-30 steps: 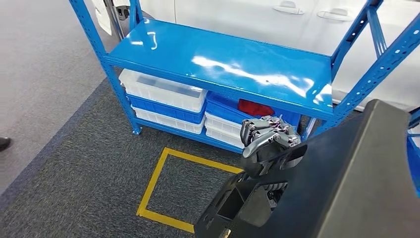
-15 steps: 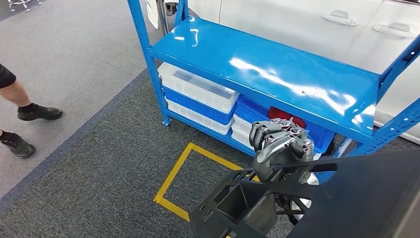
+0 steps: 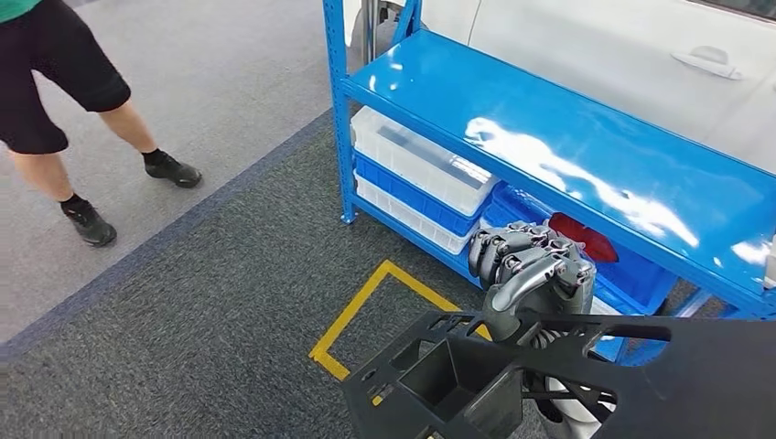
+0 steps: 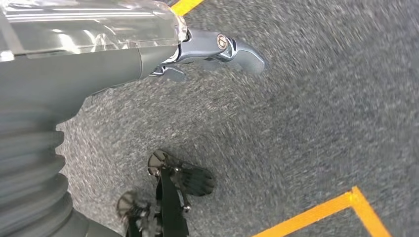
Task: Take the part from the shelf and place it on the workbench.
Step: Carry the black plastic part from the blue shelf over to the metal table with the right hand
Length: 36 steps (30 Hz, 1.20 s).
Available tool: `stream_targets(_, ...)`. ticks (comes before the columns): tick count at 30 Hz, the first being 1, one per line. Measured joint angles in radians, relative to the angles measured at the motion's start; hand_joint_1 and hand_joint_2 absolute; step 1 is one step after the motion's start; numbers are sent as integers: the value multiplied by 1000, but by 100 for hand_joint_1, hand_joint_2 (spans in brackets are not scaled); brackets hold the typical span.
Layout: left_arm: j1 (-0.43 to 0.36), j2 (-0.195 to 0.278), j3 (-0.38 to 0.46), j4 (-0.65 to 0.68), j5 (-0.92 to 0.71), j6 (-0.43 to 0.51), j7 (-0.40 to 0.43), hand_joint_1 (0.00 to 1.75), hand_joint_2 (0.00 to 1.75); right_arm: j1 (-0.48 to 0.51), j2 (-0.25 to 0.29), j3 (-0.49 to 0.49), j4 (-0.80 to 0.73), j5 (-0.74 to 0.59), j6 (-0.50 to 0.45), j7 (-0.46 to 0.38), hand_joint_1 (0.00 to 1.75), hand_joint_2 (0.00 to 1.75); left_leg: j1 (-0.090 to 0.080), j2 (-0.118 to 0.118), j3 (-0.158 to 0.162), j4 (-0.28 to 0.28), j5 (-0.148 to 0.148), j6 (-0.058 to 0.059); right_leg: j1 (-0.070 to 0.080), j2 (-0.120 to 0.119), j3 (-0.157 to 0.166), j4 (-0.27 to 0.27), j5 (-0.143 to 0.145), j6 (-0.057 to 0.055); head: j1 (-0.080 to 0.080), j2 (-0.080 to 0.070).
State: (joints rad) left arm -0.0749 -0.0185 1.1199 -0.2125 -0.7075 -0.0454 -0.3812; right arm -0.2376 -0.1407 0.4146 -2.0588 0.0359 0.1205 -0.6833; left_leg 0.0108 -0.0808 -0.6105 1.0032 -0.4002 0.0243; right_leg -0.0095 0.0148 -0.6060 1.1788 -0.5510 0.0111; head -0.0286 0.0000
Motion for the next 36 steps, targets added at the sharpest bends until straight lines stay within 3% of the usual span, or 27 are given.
stream_targets(2, -2, -5, 3, 0, 3, 0, 0, 0, 175, -1, 3, -3, -1, 0, 4, 0, 171, 175, 1, -26, -4, 1, 6, -7, 1, 58, 63, -135, 56, -17, 0, 0)
stream_targets(4, -2, -9, 5, 0, 4, -1, 1, 0, 175, -1, 5, -6, -3, 0, 6, 1, 171, 175, 9, -51, -15, -1, 14, -19, 4, 90, 81, -184, 66, -26, 1, 0)
stream_targets(6, 1, -9, 6, -1, 3, -1, 2, 0, 175, -1, 7, -11, -5, -3, 14, 1, 171, 175, 13, -67, -23, -4, 21, -33, 5, 63, 84, -198, 73, -26, 1, 0)
stream_targets(8, 5, -9, 8, -1, 2, 0, 4, 0, 175, -1, 12, -16, -5, -9, 28, 1, 171, 175, 7, -16, -41, 31, -4, -40, 2, 29, 93, -218, 84, -29, 1, 0)
stream_targets(10, 2, -9, 10, -1, 2, 2, 5, 0, 175, 0, 17, -20, -5, -15, 42, 2, 171, 175, 5, 52, -92, 144, -70, -44, 4, -6, 96, -225, 89, -33, 1, 0)
stream_targets(12, 0, -8, 11, -1, 2, 4, 6, 0, 175, 0, 20, -22, -4, -19, 52, 3, 171, 175, 8, 70, -140, 262, -118, -51, 7, -42, 91, -220, 87, -33, 1, 0)
stream_targets(13, 2, -7, 11, -1, 2, 4, 6, 0, 175, -1, 21, -23, -4, -19, 55, 4, 171, 175, 10, 73, -140, 273, -117, -54, 7, -58, 89, -216, 85, -32, 1, 0)
stream_targets(14, 4, -5, 11, -1, 2, 4, 6, 0, 175, -1, 21, -24, -4, -20, 57, 4, 171, 175, 11, 77, -117, 242, -98, -56, 7, -74, 87, -212, 82, -30, 1, 0)
stream_targets(15, 5, -2, 12, -2, 2, 5, 7, 0, 175, -1, 22, -25, -4, -20, 58, 4, 171, 175, 11, 90, -75, 176, -70, -57, 7, -87, 86, -207, 79, -28, 1, 0)
stream_targets(17, 3, 1, 12, -3, -1, 6, 8, 0, 175, -1, 23, -27, -4, -20, 60, 4, 171, 175, 6, 128, 1, 46, -35, -47, 10, -110, 85, -198, 71, -20, 1, 0)
stream_targets(19, 3, 2, 12, -5, -6, 10, 14, 0, 175, -1, 25, -28, -3, -20, 61, 7, 171, 175, -1, 140, 21, 5, -33, -32, 15, -127, 85, -193, 66, -11, 1, 0)
stream_targets(21, 5, 2, 12, -5, -12, 14, 22, 0, 175, -1, 29, -28, -1, -18, 62, 12, 171, 175, -1, 119, 18, 3, -27, -20, 14, -140, 87, -191, 63, -1, 1, 0)
stream_targets(23, 5, 1, 12, -5, -20, 16, 26, 0, 175, -1, 33, -28, 3, -14, 62, 16, 171, 175, 2, 100, 17, -3, -20, -7, 8, -107, 75, -160, 35, 9, 1, 0)
stream_targets(25, 2, -1, 12, -5, -26, 15, 28, 0, 175, -1, 34, -28, 8, -7, 61, 18, 171, 175, 5, 79, 13, -7, -14, 2, 3, -47, 25, -46, -31, 15, 1, 0)
stream_targets(26, 0, -2, 12, -5, -29, 14, 28, 0, 175, 0, 34, -28, 11, -4, 60, 18, 171, 175, 4, 67, 9, -6, -12, 4, 2, -29, -10, 28, -64, 16, 1, 0)
stream_targets(27, -1, -2, 12, -5, -32, 12, 28, 0, 175, 0, 34, -28, 15, -1, 59, 18, 171, 175, 4, 53, 7, -6, -10, 4, 1, -22, -39, 87, -83, 16, 1, 0)
stream_targets(28, 0, -2, 12, -5, -34, 11, 29, 0, 175, 0, 34, -28, 18, 2, 58, 19, 171, 175, 4, 39, 5, -6, -8, 3, 1, -19, -53, 111, -80, 16, 1, 0)
stream_targets(29, 0, -2, 12, -5, -36, 9, 29, 0, 175, 0, 34, -28, 22, 4, 56, 19, 171, 175, 4, 25, 5, -5, -7, 2, 0, -16, -46, 93, -58, 15, 1, 0)
stream_targets(30, 0, -2, 12, -5, -37, 8, 30, 0, 175, 0, 35, -28, 24, 6, 56, 19, 171, 175, 4, 10, 5, -4, -6, 0, -2, -9, -21, 36, -19, 13, 1, 0)
stream_targets(32, -3, -4, 12, -5, -36, 6, 32, 0, 175, 0, 35, -28, 29, 10, 54, 16, 171, 175, 4, -17, 2, 0, -4, -7, -8, 38, 40, -105, 49, 9, 1, 0)
stream_targets(34, -5, -6, 12, -5, -34, 5, 34, 0, 175, -1, 35, -28, 33, 15, 51, 8, 171, 175, 6, -42, -8, 3, 1, -19, -10, 70, 66, -172, 67, 6, 1, 0)
stream_targets(36, -2, -6, 12, -5, -34, 5, 37, 0, 175, -2, 35, -28, 37, 17, 48, 3, 171, 175, 9, -63, -18, 0, 8, -34, -8, 53, 67, -179, 67, 0, 1, 0)
